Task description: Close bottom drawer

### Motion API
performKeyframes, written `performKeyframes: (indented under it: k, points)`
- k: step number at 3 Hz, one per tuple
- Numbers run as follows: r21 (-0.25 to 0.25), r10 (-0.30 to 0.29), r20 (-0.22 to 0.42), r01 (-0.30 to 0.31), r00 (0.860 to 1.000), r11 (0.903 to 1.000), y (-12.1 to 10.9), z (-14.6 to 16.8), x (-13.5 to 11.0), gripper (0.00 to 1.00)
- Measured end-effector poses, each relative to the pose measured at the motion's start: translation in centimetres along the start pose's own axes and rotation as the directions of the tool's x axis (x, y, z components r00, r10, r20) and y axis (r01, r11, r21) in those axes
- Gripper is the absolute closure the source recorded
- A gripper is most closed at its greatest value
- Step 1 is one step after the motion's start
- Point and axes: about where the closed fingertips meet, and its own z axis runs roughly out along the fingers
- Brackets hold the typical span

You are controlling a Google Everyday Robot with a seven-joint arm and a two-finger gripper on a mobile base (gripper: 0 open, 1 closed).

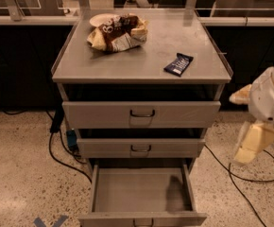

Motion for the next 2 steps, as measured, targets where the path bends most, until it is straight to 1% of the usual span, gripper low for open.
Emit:
performKeyframes:
  k: [1, 2]
  points:
    - [-0.006, 0.052, -0.055, -0.053, 0.997, 0.9986, 1.7, 3.0, 2.1, 0.46]
    - [-0.021, 0.094, -0.087, -0.096, 0.992, 0.9951, 3.0, 4.3, 3.7, 0.71]
